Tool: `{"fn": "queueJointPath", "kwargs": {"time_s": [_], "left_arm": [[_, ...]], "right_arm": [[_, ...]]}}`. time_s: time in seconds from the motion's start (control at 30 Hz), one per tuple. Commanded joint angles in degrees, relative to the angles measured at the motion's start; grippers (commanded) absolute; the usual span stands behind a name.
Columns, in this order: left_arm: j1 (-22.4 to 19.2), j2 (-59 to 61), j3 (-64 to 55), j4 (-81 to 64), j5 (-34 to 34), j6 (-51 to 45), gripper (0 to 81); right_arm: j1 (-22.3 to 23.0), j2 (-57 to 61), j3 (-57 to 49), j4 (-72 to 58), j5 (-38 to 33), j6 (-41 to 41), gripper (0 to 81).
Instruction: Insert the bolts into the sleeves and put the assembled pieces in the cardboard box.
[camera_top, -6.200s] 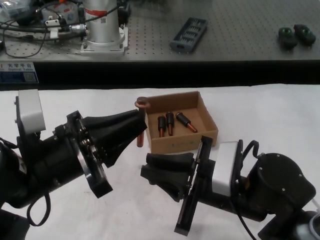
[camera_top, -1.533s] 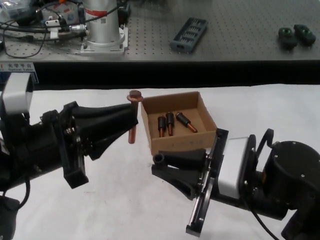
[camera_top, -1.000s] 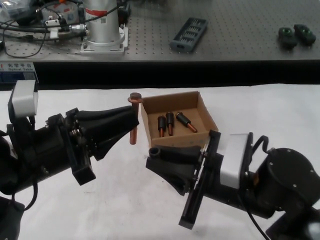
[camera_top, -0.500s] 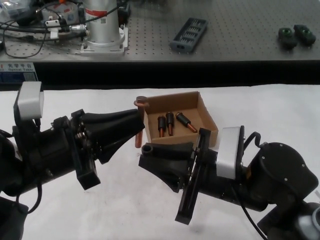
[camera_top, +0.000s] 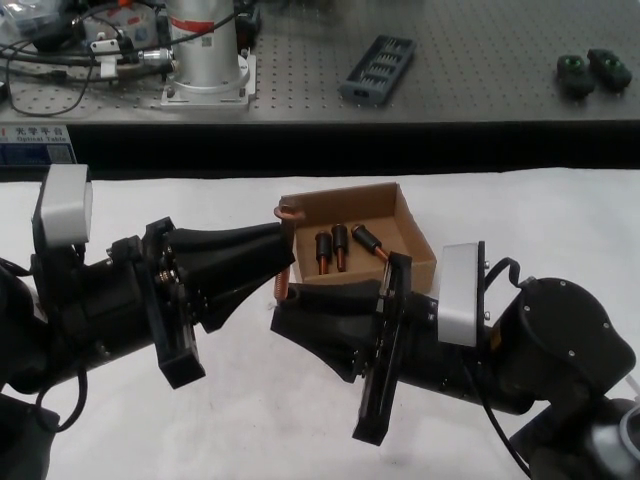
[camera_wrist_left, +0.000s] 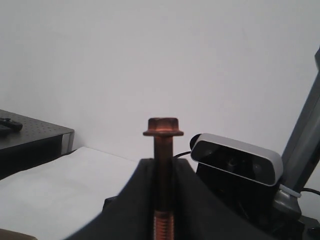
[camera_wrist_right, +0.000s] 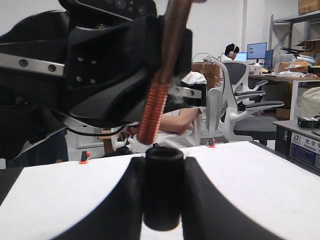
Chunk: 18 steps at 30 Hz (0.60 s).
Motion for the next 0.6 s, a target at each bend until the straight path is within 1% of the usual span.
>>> {"fn": "queueJointPath", "kwargs": {"time_s": [0.0,0.1,0.57], "left_arm": [[-0.24,0.01,-0.57,-1.44,0.54,0.9,0.6],[-0.4,0.01,-0.57,-1.44,0.54,0.88,0.6],[-0.37,0.01,-0.31,-1.44,0.7,1.12,0.6]], "right_arm": [[0.15,0.2,-0.69,-1.16,-0.4,0.63,6.6],[0.8,0.2,-0.88,-1.16,-1.16,0.63,6.6],[0.79,0.07,-0.88,-1.83,-1.27,1.87,6.6]]}}
